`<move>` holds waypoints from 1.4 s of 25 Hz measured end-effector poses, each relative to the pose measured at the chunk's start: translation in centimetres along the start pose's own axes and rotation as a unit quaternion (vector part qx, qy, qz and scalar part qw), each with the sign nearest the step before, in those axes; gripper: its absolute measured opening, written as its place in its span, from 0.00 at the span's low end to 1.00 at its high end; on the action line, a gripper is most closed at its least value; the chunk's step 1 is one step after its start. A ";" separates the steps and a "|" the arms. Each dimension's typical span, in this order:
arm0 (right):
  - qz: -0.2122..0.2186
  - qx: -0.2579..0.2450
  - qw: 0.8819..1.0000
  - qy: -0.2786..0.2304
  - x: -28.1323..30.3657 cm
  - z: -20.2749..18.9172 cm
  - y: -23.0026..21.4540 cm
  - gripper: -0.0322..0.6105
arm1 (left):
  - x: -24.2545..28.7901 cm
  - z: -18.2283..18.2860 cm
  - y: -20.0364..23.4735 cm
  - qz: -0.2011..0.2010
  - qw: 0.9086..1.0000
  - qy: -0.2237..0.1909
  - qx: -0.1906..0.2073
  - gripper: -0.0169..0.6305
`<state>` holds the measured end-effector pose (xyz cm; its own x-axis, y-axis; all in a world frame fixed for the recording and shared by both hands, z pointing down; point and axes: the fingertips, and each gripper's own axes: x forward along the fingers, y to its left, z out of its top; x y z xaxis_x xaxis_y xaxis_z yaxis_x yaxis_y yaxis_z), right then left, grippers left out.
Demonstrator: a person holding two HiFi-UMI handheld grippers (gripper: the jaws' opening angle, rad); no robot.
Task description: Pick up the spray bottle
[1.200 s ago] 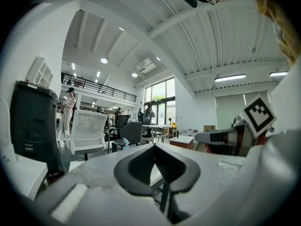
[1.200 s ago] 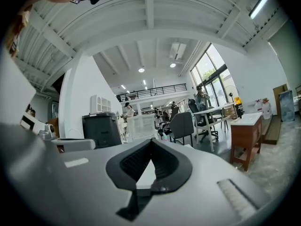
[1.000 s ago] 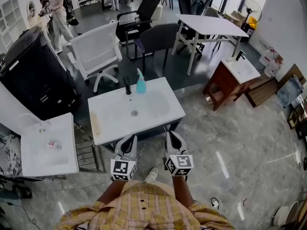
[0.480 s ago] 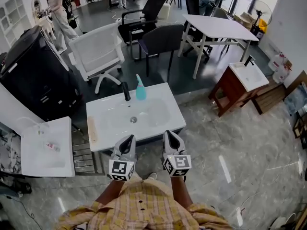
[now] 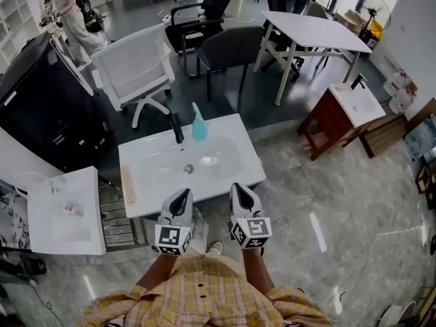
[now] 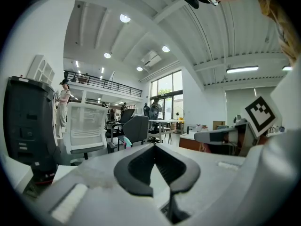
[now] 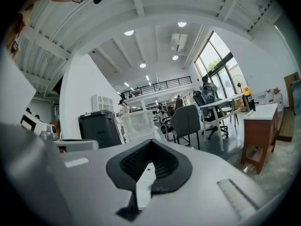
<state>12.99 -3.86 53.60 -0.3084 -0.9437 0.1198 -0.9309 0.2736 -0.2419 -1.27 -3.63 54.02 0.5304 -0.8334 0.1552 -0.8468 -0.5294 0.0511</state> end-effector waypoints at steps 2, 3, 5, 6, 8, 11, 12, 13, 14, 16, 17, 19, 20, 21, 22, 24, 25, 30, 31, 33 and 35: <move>0.000 -0.002 1.000 0.006 1.3 0.0 -0.4 0.05 | 1.6 -0.1 0.8 -0.003 1.000 0.000 -0.005 0.02; -0.001 -0.003 1.000 0.008 2.2 0.2 -0.7 0.05 | 2.5 0.0 1.3 -0.004 1.000 0.000 -0.007 0.03; -0.005 -0.005 1.000 0.008 3.9 0.7 -1.5 0.05 | 4.3 0.4 2.1 -0.008 1.000 -0.001 -0.009 0.02; -0.007 -0.006 1.000 0.008 4.6 1.0 -2.0 0.05 | 5.0 0.6 2.4 -0.010 1.000 -0.001 -0.010 0.03; -0.011 -0.010 1.000 0.008 6.3 1.5 -2.6 0.05 | 6.6 0.9 3.3 -0.011 1.000 -0.002 -0.012 0.02; -0.008 -0.012 1.000 0.013 9.2 2.0 -3.0 0.05 | 8.9 1.6 5.2 -0.009 1.000 -0.001 -0.013 0.03; -0.007 -0.012 1.000 0.014 10.3 2.1 -3.1 0.05 | 9.7 1.8 5.8 -0.009 1.000 -0.001 -0.012 0.03; -0.007 -0.012 1.000 0.016 11.4 2.2 -3.2 0.05 | 10.6 2.0 6.5 -0.009 1.000 -0.002 -0.011 0.03; -0.007 -0.013 1.000 0.017 12.4 2.2 -3.4 0.05 | 11.4 2.1 7.1 -0.010 1.000 -0.002 -0.011 0.03; -0.008 -0.015 1.000 0.021 14.5 2.1 -3.9 0.05 | 13.1 2.2 8.2 -0.012 1.000 -0.002 -0.012 0.02; -0.008 -0.017 1.000 0.023 15.4 2.2 -4.1 0.05 | 13.9 2.3 8.7 -0.012 1.000 -0.002 -0.013 0.03; -0.007 -0.018 0.999 0.027 17.2 2.2 -4.6 0.05 | 15.5 2.6 9.6 -0.012 1.000 -0.002 -0.014 0.03; -0.006 -0.019 0.999 0.029 18.1 2.2 -4.8 0.05 | 16.2 2.6 10.0 -0.012 1.000 -0.002 -0.014 0.02; -0.006 -0.019 0.999 0.032 19.0 2.1 -5.0 0.05 | 16.8 2.6 10.5 -0.012 1.000 -0.001 -0.014 0.03; -0.005 -0.019 0.999 0.034 19.9 1.9 -5.1 0.05 | 17.4 2.5 11.0 -0.012 1.000 -0.001 -0.014 0.03; -0.001 -0.019 0.999 0.039 21.7 1.6 -5.3 0.05 | 18.5 2.3 11.8 -0.012 1.000 0.002 -0.016 0.02; 0.001 -0.018 0.999 0.041 22.5 1.5 -5.3 0.05 | 18.9 2.2 12.2 -0.012 1.000 0.003 -0.017 0.02; 0.003 -0.023 0.998 0.058 26.4 0.7 -5.0 0.05 | 20.8 1.9 14.3 -0.014 1.000 0.012 -0.020 0.03; 0.003 -0.026 0.998 0.061 27.1 0.5 -4.8 0.05 | 21.0 1.8 14.7 -0.015 1.000 0.013 -0.022 0.03; 0.005 -0.027 0.998 0.064 28.1 0.2 -4.5 0.05 | 21.3 1.6 15.3 -0.015 0.999 0.015 -0.024 0.02; 0.006 -0.027 0.998 0.065 28.9 -0.1 -4.3 0.05 | 21.6 1.3 15.7 -0.015 0.999 0.017 -0.027 0.03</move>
<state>8.10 -32.33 58.19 -0.3386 -0.9094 0.2416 -0.9353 0.2972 -0.1920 -3.05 -30.12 56.87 0.5547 -0.8107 0.1870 -0.8319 -0.5441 0.1089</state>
